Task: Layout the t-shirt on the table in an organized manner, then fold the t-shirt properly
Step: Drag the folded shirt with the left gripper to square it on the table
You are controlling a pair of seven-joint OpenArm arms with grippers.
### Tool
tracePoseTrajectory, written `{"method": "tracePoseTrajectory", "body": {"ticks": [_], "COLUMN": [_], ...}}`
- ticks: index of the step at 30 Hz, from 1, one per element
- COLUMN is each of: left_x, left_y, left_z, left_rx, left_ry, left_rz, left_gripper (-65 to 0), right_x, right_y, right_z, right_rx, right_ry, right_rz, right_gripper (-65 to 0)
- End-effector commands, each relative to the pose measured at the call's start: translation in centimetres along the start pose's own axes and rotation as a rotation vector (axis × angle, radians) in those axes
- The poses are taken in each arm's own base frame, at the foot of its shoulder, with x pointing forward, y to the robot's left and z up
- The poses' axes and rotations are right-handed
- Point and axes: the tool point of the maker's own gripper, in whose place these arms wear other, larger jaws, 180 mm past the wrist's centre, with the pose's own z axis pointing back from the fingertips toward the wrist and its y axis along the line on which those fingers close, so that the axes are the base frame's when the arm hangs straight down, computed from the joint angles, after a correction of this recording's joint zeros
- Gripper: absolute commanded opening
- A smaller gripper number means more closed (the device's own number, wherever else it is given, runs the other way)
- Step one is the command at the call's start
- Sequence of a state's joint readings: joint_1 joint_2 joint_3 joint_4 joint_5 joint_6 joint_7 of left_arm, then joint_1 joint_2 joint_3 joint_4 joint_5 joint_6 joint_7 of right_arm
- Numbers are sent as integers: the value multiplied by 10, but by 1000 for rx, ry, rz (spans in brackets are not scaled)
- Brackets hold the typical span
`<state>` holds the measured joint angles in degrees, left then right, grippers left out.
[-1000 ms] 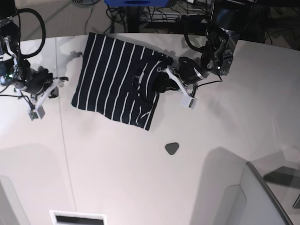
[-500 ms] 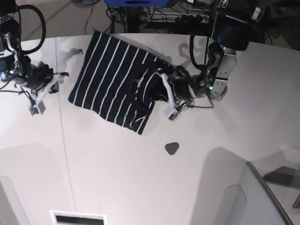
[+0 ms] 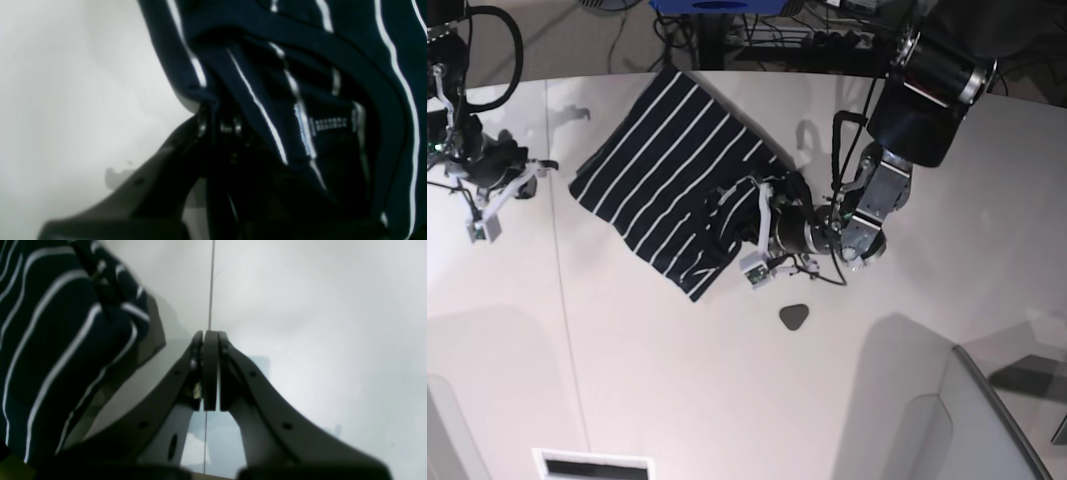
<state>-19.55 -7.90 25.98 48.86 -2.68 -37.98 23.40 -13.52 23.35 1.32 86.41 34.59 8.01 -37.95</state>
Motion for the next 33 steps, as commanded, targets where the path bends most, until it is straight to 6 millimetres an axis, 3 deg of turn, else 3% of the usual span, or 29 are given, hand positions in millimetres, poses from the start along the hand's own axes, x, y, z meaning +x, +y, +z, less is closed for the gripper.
{"method": "tracePoseTrajectory", "body": {"ticks": [1, 6, 15, 21, 26, 33], "left_x": [-16, -1, 30, 38, 43, 51], "left_y": [9, 8, 5, -2, 5, 2], "left_z": [-1, -10, -16, -19, -17, -21], "left_rx": [42, 17, -21, -61, -69, -102], "left_ry": [91, 29, 45, 101, 115, 89], "left_rz": [-37, -68, -290, -495, -578, -629], "left_gripper": [-650, -650, -650, -650, -650, -650], "right_x": [16, 7, 6, 1, -9, -35], "right_y": [-6, -10, -12, -42, -67, -64], "right_z": [5, 7, 7, 13, 15, 13], "right_rx": [-8, -16, -21, -83, -132, -127], "right_ry": [-44, -28, -24, -26, -9, 51], "right_rz": [11, 7, 7, -60, -126, -161], "right_gripper": [-650, -650, -650, -650, -650, -650]}}
